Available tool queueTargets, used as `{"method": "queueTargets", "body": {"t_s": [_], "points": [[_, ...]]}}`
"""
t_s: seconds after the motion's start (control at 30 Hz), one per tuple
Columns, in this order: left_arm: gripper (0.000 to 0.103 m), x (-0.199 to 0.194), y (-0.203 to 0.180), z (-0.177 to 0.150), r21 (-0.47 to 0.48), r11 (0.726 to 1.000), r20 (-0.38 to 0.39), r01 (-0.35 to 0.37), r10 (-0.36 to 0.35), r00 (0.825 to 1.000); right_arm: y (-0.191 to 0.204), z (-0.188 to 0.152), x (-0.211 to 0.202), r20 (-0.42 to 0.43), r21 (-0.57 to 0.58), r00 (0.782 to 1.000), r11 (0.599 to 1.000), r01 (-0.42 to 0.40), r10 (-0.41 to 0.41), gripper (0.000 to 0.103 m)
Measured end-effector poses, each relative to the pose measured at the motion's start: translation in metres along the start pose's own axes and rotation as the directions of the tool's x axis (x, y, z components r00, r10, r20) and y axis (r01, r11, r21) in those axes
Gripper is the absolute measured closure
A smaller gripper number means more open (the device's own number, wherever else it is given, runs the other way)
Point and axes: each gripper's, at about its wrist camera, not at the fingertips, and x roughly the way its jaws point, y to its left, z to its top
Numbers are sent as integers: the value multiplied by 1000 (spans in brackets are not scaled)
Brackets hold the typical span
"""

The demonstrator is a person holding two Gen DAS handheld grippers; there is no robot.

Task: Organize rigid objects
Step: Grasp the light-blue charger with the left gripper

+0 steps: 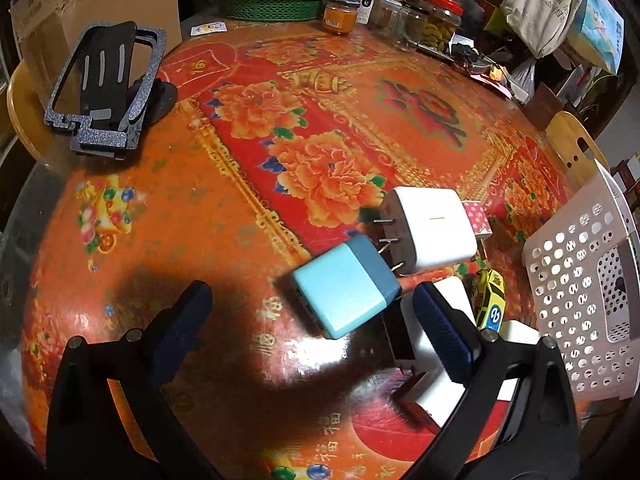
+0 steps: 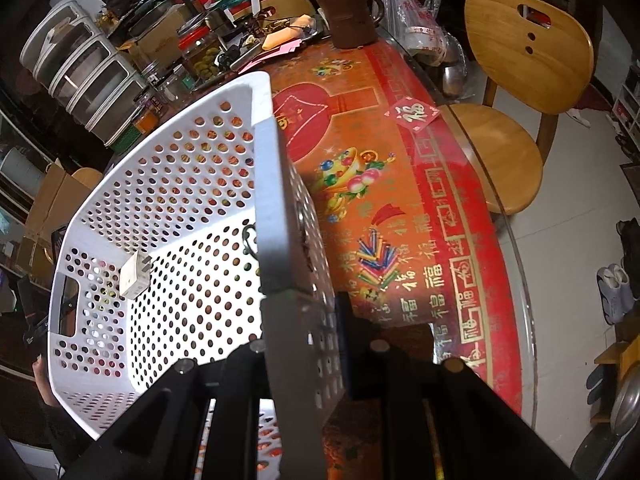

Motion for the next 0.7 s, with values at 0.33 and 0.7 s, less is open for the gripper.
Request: {"method": "queueTargets", "body": {"t_s": [0.33, 0.7], "points": [[4, -1, -9, -5, 12, 1000, 5, 14, -14, 1000, 2, -3, -2, -2, 1, 1000, 1000, 27, -27, 89], [19, 15, -7, 11, -83, 995, -21, -59, 57, 998, 3, -4, -3, -3, -1, 999, 999, 39, -39, 89]]}}
